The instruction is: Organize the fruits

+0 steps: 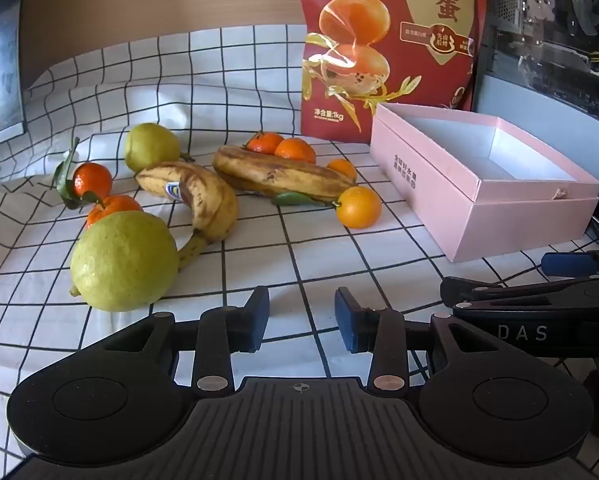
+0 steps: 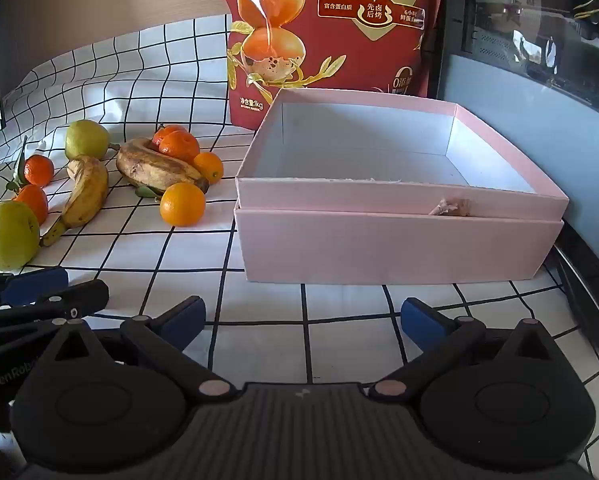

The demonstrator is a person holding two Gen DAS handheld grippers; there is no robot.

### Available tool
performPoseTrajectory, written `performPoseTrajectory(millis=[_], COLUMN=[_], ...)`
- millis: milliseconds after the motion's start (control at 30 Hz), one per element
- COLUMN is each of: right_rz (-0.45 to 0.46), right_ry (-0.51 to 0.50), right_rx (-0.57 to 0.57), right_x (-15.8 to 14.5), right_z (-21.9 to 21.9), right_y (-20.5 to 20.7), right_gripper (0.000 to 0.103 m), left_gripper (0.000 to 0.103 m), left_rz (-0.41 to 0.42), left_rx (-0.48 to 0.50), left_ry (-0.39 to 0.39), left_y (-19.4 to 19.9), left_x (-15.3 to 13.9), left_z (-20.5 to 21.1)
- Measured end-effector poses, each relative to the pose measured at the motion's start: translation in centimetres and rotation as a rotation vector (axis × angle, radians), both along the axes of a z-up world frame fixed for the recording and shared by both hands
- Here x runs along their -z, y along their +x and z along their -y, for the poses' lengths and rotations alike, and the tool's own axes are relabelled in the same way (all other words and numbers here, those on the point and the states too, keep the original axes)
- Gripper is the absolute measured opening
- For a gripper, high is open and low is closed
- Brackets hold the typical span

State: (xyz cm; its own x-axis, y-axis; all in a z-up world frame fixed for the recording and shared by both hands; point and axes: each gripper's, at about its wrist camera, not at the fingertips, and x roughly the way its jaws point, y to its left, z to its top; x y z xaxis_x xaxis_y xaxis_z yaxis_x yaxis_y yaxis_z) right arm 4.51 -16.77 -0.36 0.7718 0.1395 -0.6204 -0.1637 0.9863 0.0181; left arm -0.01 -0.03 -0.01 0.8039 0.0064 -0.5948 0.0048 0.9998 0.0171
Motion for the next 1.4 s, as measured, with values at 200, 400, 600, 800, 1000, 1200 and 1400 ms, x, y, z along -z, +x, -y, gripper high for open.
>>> performPoseTrajectory(millis=[200,400,600,800,1000,1200,1400], right_rz=[0.0,0.0,0.0,0.0,0.0,0.0,0.0], right_ry=[-0.001,-0.001,-0.001,-0.001,-0.001,-0.001,-0.001], right_rx=[0.0,0.0,0.0,0.0,0.0,0.0,0.0], right_x=[0.0,-0.01,-0.02,-0.03,-0.04,-0.04,-0.04], right_z=[0.01,0.01,0.0,0.01,0.01,0.01,0.0], right_y=[0.0,0.0,-0.01,0.0,0.01,0.01,0.01], right_gripper=[0.103,0.103,0.103,0.103,0.103,0.103,0.103], left_gripper=[0.041,0.041,0.041,0.041,0.041,0.041,0.041], left_rz=[-0.001,-0.001,-0.001,-0.001,-0.001,-0.001,-0.001], left_rx=[0.0,0.0,0.0,0.0,0.0,0.0,0.0], left_ry=[-0.009,-0.011,-0.012,-0.012,-0.012,-0.012,-0.012], left_y=[0.0,0.0,0.01,0.0,0.01,0.0,0.0], left_x=[-0.01,-0.01,-0.02,-0.01,-0.02,-0.01,-0.02], left_z=[-0.02,-0.03,-0.04,-0.03,-0.04,-0.03,-0.04])
